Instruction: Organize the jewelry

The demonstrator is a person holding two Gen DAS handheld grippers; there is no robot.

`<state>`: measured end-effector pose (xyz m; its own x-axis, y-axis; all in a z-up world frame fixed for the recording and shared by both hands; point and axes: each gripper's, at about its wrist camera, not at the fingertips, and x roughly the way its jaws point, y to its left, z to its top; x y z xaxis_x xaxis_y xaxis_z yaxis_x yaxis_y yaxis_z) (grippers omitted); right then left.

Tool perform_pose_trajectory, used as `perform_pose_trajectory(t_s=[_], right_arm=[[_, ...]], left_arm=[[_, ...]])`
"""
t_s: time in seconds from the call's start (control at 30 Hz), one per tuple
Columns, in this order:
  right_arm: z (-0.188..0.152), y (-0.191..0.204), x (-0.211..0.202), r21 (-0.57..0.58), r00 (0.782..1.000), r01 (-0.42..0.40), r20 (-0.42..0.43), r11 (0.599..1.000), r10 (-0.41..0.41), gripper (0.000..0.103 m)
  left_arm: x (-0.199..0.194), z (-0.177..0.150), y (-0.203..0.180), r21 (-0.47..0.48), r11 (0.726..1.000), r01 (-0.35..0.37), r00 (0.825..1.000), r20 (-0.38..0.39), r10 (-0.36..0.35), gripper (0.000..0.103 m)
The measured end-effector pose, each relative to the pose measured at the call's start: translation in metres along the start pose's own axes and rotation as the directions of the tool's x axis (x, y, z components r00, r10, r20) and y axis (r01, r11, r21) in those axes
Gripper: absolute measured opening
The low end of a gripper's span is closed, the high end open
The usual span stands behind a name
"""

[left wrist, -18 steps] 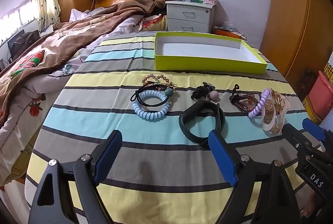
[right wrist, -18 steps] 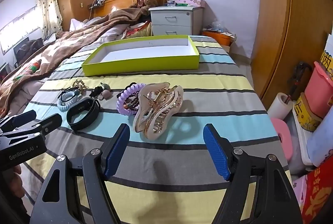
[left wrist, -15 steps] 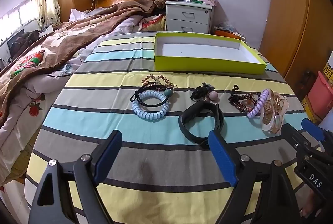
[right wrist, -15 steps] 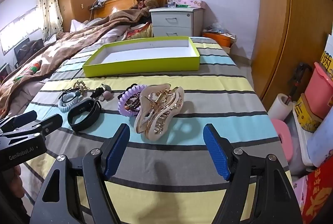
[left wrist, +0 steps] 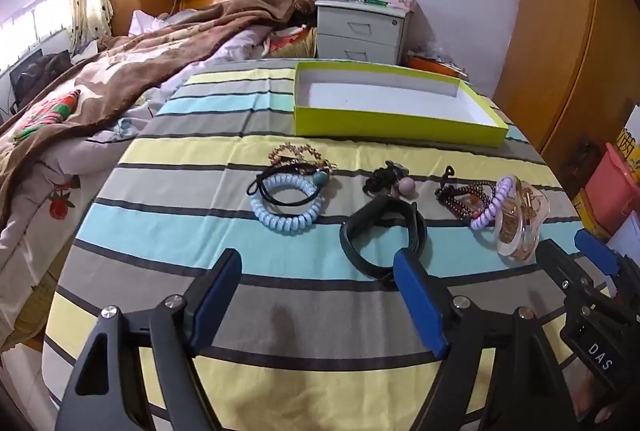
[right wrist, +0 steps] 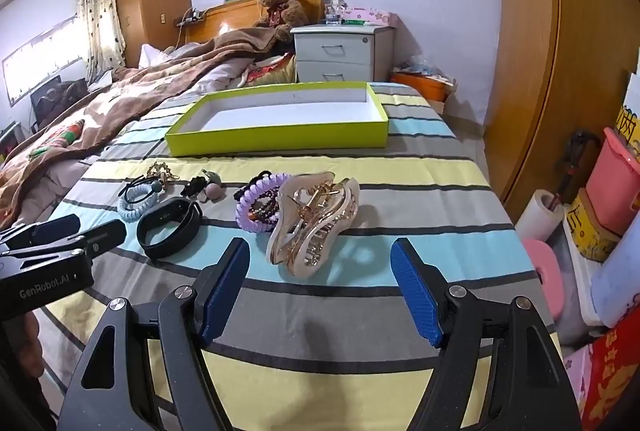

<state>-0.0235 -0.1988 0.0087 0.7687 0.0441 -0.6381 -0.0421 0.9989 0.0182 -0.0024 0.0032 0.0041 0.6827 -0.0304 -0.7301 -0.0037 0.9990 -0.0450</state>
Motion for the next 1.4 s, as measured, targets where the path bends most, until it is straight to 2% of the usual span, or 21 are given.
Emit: perform_pose_trajectory(t_s=[0.07, 0.23, 0.57, 1.4], right_arm=[[0.0000, 0.0011, -0.0002, -0.006, 1.000, 0.017, -0.002, 1.000, -0.017, 0.073], [0.0005, -0.0001, -0.0009, 0.007, 1.000, 0.003, 0.002, 1.000, -0.003, 0.073], [0.0006, -0.0015, -0.0029, 0.013, 1.000, -0.002, 0.007, 1.000, 0.002, 0.073], [0.0005, -0.0002, -0.0027, 0.015, 1.000, 0.003, 0.005, 1.000, -0.003, 0.073]], left_arm=[[0.0007, 0.0008, 0.0026, -0.004, 1.000, -0.017, 1.000, 0.002, 0.017, 0.077], [0.0006, 0.0012, 0.0023, 0.012, 0.995, -0.096, 0.995, 0.014, 0.095, 0.075], [-0.0015, 0.0012, 0.0014, -0.008, 0.998, -0.059, 0.998, 0.011, 0.059, 0.075], [-0.0050, 0.0000, 0.0046, -0.004, 0.997, -0.079, 0.997, 0.016, 0.080, 0.075]])
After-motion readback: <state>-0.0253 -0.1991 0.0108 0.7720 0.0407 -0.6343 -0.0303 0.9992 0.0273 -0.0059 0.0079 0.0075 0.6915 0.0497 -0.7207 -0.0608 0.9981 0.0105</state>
